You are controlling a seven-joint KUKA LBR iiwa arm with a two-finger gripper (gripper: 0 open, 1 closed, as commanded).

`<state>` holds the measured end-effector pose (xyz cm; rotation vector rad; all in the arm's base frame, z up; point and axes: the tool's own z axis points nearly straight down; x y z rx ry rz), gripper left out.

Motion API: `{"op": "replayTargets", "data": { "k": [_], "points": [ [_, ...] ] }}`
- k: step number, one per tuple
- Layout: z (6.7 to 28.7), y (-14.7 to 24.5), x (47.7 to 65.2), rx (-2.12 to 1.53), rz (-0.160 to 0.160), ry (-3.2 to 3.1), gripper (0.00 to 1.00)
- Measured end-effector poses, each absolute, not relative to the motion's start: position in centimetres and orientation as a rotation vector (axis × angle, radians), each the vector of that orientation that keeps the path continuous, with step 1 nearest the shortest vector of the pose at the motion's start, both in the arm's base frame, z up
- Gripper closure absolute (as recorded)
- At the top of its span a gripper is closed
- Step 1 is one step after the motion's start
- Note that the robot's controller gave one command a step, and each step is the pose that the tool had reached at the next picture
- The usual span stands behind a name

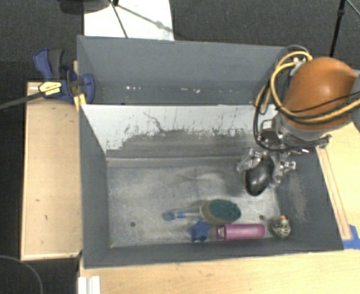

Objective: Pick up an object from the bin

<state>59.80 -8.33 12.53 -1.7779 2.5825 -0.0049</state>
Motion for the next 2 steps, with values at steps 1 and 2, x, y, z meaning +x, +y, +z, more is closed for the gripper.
{"op": "replayTargets", "data": {
  "k": [1, 2],
  "points": [
    [13.0, -8.3, 59.9, -1.771, -0.003, 2.586, 1.00],
    [18.7, -8.3, 60.0, -1.762, -0.007, 2.592, 1.00]
  ]
}}
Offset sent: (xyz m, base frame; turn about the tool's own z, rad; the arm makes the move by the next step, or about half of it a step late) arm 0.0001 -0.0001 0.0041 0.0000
